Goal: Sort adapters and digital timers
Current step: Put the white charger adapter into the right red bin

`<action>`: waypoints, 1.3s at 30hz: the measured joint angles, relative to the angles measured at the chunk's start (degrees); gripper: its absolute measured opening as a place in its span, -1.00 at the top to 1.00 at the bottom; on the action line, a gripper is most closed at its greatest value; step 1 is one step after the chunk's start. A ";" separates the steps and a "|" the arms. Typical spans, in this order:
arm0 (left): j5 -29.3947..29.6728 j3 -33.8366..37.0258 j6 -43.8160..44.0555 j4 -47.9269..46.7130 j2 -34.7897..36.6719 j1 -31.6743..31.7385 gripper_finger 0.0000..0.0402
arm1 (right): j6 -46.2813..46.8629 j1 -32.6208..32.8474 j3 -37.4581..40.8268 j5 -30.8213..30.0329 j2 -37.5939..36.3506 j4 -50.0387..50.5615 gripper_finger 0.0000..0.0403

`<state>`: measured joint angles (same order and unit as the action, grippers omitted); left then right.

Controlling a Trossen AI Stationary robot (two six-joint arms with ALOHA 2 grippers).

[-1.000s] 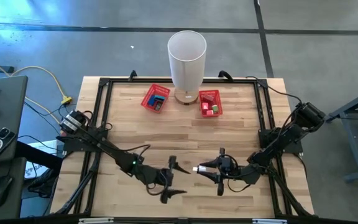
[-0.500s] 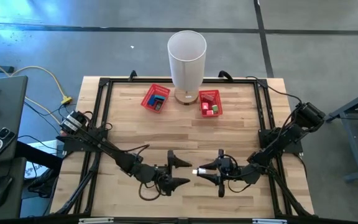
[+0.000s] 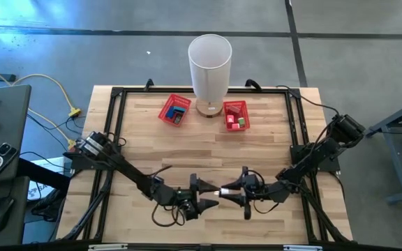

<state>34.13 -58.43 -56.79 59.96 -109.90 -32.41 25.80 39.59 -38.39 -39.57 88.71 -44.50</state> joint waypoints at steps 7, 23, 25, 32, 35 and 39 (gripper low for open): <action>0.33 0.00 0.05 -0.07 -0.62 1.24 -0.66 | 0.00 0.00 0.00 0.83 -0.02 -0.51 0.41; 0.20 0.00 1.57 -0.37 -0.62 1.58 -0.16 | 1.63 -0.79 0.00 2.04 -0.02 -0.26 0.41; 0.18 0.00 1.37 -0.35 -0.62 1.64 -0.13 | 2.73 -1.46 0.00 2.80 -0.02 0.39 0.41; 0.18 0.00 1.29 -0.35 -0.61 1.66 -0.12 | 3.13 -2.54 0.00 4.07 -0.02 0.84 0.41; 0.18 0.00 1.29 -0.37 -0.59 1.66 -0.12 | 3.13 -2.54 0.00 4.35 -0.01 0.84 0.41; 0.18 0.00 1.29 -0.39 -0.55 1.66 -0.12 | 3.13 -2.54 0.00 4.61 -0.02 0.82 0.41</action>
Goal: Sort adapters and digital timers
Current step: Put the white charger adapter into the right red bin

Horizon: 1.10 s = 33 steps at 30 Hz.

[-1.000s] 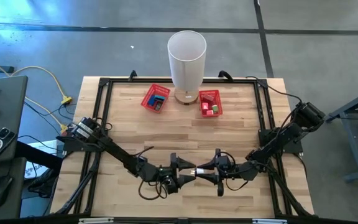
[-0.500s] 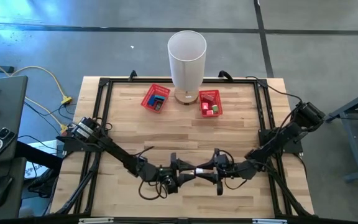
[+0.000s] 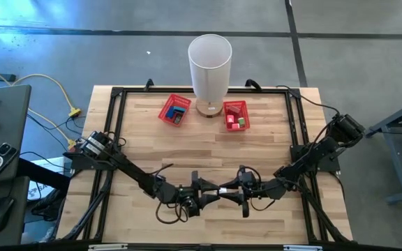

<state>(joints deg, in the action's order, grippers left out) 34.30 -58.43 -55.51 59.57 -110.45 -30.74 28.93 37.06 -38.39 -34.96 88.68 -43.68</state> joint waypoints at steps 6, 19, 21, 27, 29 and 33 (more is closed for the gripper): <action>0.02 0.00 0.00 -1.45 0.00 0.46 -0.12 | 0.00 -0.11 0.00 0.02 0.02 0.02 0.41; 0.11 0.00 1.38 -2.08 0.02 0.74 0.19 | -0.02 -0.11 0.00 0.04 0.02 0.11 0.41; 0.09 0.00 1.38 -2.12 0.02 0.74 0.30 | -0.02 -0.11 0.00 0.11 0.00 0.15 0.41; 0.08 0.00 1.73 -2.14 0.02 0.70 0.39 | 0.09 -0.11 0.00 0.55 0.01 0.17 0.41; 0.09 0.00 4.00 -2.16 0.02 0.70 0.39 | 0.29 -0.11 0.00 0.55 0.00 0.13 0.36; 0.41 0.00 11.48 -2.12 0.02 0.72 0.39 | -0.65 -0.11 0.00 0.50 0.02 0.46 0.07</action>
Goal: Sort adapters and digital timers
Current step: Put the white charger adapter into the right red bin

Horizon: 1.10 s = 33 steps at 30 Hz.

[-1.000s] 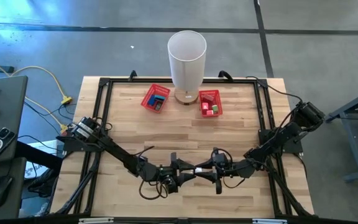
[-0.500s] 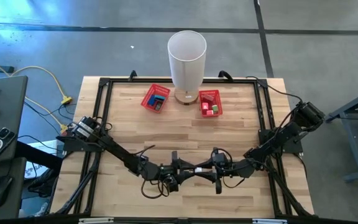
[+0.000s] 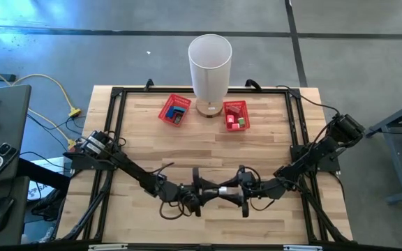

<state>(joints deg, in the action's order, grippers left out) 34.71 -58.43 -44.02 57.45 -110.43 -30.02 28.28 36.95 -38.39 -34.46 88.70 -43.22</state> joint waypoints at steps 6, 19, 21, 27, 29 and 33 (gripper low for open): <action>2.34 0.00 18.13 0.24 0.02 -0.05 0.38 | -7.36 1.07 0.02 -0.55 -0.86 -0.99 -0.31; 2.71 0.00 46.52 1.48 0.02 -1.02 0.38 | -25.78 8.96 -0.02 -11.87 -4.12 -1.42 -0.37; 0.17 0.00 48.40 2.09 0.02 -0.80 0.37 | -23.25 8.72 -0.02 -11.91 -4.12 -0.14 -0.36; -2.90 0.00 47.67 3.27 0.02 -0.32 0.37 | -15.81 6.85 -0.02 -11.39 -4.08 4.89 -0.36; -2.91 0.00 47.25 3.42 0.02 -0.01 0.37 | -14.26 5.99 -0.02 -9.44 -4.08 5.64 -0.36; -2.92 0.00 47.97 3.28 0.02 0.75 0.37 | -12.92 4.27 -0.02 -5.43 -4.08 5.66 -0.32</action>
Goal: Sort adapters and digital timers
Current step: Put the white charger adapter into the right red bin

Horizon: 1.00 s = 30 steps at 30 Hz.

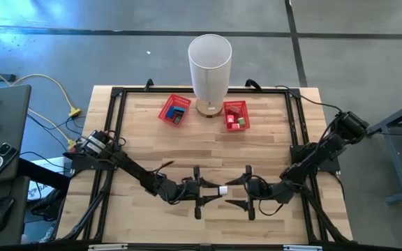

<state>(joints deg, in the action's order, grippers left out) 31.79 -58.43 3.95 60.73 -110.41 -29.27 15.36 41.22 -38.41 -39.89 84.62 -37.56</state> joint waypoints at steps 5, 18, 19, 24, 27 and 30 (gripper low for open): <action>-0.04 0.00 0.18 -0.01 0.00 0.80 0.37 | 0.01 -1.52 0.00 2.62 0.00 0.04 -0.25; -1.02 0.00 0.16 -0.02 0.00 0.94 0.37 | -1.63 -2.41 0.00 4.86 0.00 0.23 0.25; -1.23 0.00 0.16 -0.04 0.00 0.93 0.37 | -1.65 -2.41 0.00 5.25 0.00 0.20 0.29; -1.76 0.00 0.88 -0.10 0.00 0.89 0.37 | -1.68 -2.35 0.00 5.36 0.00 0.52 0.41; -1.90 0.00 1.98 -0.18 0.00 0.91 0.37 | -1.45 -2.32 0.00 5.45 0.00 0.62 0.41; -1.95 0.00 2.32 -0.18 -0.02 0.94 0.34 | -1.34 -2.28 0.00 5.50 0.00 0.66 0.41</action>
<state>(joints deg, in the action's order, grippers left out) 29.84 -58.43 6.26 60.55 -110.43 -28.34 14.01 38.94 -38.41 -34.38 84.62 -36.91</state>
